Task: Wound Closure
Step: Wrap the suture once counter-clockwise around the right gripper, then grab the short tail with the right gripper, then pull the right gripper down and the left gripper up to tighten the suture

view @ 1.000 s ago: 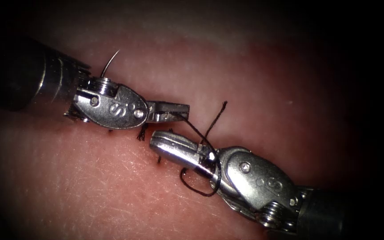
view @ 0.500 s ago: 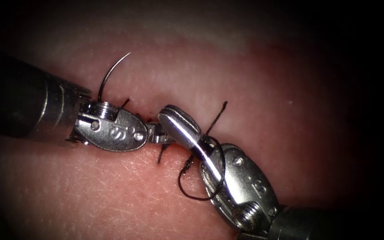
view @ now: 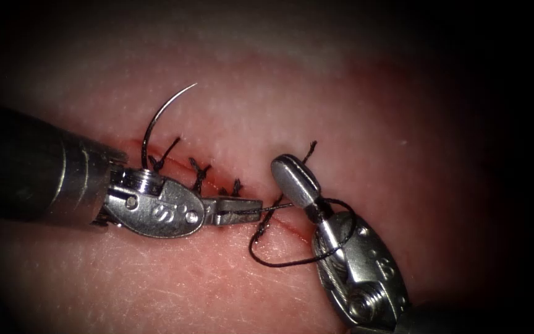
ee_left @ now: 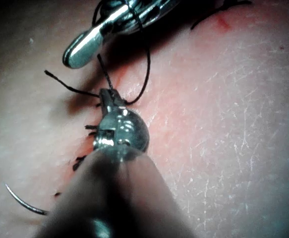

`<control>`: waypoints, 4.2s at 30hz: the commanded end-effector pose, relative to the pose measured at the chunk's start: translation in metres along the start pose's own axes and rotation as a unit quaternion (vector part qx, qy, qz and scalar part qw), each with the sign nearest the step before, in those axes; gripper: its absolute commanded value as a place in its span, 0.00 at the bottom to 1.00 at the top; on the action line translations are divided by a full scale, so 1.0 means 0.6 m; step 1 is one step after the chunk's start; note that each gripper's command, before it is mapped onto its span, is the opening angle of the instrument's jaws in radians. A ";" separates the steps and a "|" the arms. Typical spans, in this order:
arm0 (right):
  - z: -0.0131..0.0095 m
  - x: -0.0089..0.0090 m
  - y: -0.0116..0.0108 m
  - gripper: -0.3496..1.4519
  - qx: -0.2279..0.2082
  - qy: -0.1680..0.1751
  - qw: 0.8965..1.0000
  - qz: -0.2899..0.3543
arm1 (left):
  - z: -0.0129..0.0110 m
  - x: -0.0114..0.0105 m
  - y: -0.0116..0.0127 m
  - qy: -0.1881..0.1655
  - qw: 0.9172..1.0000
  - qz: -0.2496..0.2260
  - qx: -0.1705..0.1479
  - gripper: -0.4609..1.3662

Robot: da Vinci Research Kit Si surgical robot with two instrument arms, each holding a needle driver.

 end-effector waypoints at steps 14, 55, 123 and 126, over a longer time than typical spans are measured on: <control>0.0007 -0.0023 0.0025 0.39 -0.017 -0.020 0.999 0.039 | 0.0007 0.0002 0.0005 0.000 1.000 0.001 0.002 0.06; 0.0082 -0.0066 0.0130 0.26 -0.046 -0.018 0.993 0.103 | 0.0020 0.0004 0.0011 0.004 1.000 -0.004 0.001 0.06; -0.0040 -0.0108 0.0007 0.00 0.038 -0.076 0.996 0.021 | 0.0275 -0.0109 -0.0395 0.009 0.992 -0.125 -0.010 0.06; -0.0042 -0.0112 0.0002 0.00 0.039 -0.078 0.996 0.012 | 0.0287 -0.0109 -0.0408 0.009 0.992 -0.126 -0.007 0.06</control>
